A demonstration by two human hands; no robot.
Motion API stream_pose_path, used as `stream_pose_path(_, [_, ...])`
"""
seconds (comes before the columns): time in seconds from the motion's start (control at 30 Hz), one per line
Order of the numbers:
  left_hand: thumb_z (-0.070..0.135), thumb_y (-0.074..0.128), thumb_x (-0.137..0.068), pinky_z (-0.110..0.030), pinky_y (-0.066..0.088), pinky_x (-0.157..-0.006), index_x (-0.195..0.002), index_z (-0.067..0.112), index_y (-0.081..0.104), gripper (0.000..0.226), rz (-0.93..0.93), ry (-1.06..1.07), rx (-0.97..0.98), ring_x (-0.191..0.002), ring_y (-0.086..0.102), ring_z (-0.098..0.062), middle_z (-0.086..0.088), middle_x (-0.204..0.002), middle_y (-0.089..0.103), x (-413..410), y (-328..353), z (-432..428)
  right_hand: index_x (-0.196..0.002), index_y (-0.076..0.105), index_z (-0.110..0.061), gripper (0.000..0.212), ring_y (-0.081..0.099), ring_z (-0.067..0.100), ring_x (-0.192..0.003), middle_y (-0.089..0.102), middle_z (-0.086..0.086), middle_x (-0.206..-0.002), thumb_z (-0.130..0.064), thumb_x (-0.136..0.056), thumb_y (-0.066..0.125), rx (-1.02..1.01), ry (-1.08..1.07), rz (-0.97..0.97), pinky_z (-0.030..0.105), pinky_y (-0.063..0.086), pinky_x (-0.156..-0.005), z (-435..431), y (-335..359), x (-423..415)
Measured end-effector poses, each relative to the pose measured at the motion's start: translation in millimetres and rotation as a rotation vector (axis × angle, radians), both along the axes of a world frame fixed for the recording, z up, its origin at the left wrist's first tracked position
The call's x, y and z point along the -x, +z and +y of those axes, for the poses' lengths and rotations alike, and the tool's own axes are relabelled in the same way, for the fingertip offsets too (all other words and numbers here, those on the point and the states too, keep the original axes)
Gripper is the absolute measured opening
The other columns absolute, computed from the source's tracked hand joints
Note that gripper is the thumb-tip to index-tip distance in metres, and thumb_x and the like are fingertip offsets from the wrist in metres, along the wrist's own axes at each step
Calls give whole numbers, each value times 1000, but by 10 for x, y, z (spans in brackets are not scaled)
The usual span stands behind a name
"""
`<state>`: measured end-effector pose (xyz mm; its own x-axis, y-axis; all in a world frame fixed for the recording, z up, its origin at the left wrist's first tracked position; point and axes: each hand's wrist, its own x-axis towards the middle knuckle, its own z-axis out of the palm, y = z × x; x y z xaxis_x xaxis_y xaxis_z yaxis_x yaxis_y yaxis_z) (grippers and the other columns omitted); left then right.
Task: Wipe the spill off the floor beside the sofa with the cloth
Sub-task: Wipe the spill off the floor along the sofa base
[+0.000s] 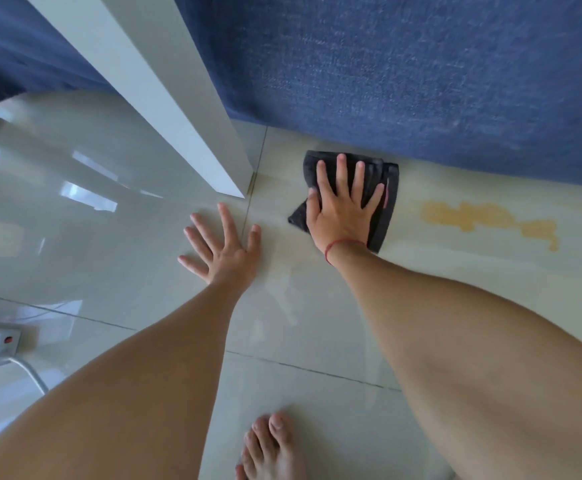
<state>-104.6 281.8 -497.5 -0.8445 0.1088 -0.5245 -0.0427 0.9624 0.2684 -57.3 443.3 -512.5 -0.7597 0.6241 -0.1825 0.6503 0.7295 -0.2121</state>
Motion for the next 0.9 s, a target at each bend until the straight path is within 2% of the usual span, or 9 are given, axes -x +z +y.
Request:
stream_pose_path(0.13, [70, 18, -86, -53, -22, -106, -141, 50, -19, 70, -7, 5, 2, -139, -33, -20, 2, -152, -35, 0, -27, -9, -148, 28, -33, 51, 8, 28, -149, 16, -2, -161, -42, -98, 31, 20, 193, 32, 63, 2, -114, -212, 23, 83])
stream_pose_path(0.27, [69, 20, -87, -53, -19, -108, -143, 48, -17, 70, -47, 14, 33, -140, -31, -19, 2, -153, -33, 26, 27, 6, -147, 33, -30, 50, 14, 27, -148, 22, -3, -160, -40, -98, 35, 48, 386, 55, 59, 5, -116, -349, 60, -265])
stream_pose_path(0.33, [60, 22, -92, -51, -15, -111, -147, 42, -10, 66, 24, 51, 14, -143, -23, -21, 0, -157, -24, -16, 73, 54, -147, 34, -29, 50, 17, 25, -148, 23, -4, -159, -39, -98, 34, 63, 412, 62, 55, 7, -117, -291, 64, -527])
stream_pose_path(0.43, [47, 16, -99, -44, -2, -118, -151, 28, 9, 56, 267, 55, -93, -147, -2, -20, -1, -160, 3, -322, 142, 181, -147, 34, -29, 49, 19, 23, -148, 25, -5, -159, -36, -99, 35, 76, 354, 55, 51, 8, -119, -129, 80, -935])
stream_pose_path(0.5, [47, 14, -99, -39, -1, -118, -151, 26, 13, 56, 326, -70, -151, -147, 0, -19, -1, -160, 7, -567, 177, 307, -149, 30, -31, 50, 16, 22, -148, 22, -7, -159, -36, -99, 33, 66, 267, 15, 48, 6, -120, 34, 91, -1194])
stream_pose_path(0.6, [46, 17, -99, -40, -5, -117, -151, 31, 9, 55, 279, -228, -137, -146, -8, -22, -4, -160, -3, -647, 141, 549, -150, 23, -35, 50, 10, 19, -149, 15, -10, -161, -38, -100, 30, 36, 127, -48, 46, 4, -120, 396, 118, -1520])
stream_pose_path(0.67, [45, 19, -99, -44, -7, -117, -150, 37, 2, 54, 186, -224, -78, -145, -15, -24, -5, -159, -14, -571, 82, 678, -150, 19, -37, 50, 5, 18, -150, 10, -11, -162, -40, -101, 27, 46, 59, -79, 47, 3, -120, 611, 118, -1539])
stream_pose_path(0.83, [46, 14, -97, -43, -18, -111, -145, 45, -13, 55, 38, -215, -15, -141, -27, -20, -1, -155, -28, -506, -70, 737, -150, 12, -38, 52, -1, 24, -150, 2, -7, -163, -45, -99, 20, 13, -155, -57, 59, -2, -116, 693, 18, -1035])
stream_pose_path(0.9, [47, 13, -97, -42, -20, -110, -144, 47, -16, 55, 30, -225, -3, -140, -29, -20, 0, -154, -31, -478, -99, 730, -151, 13, -37, 53, 0, 28, -149, 3, -4, -163, -45, -99, 19, -18, -141, -43, 63, -2, -114, 647, -13, -801])
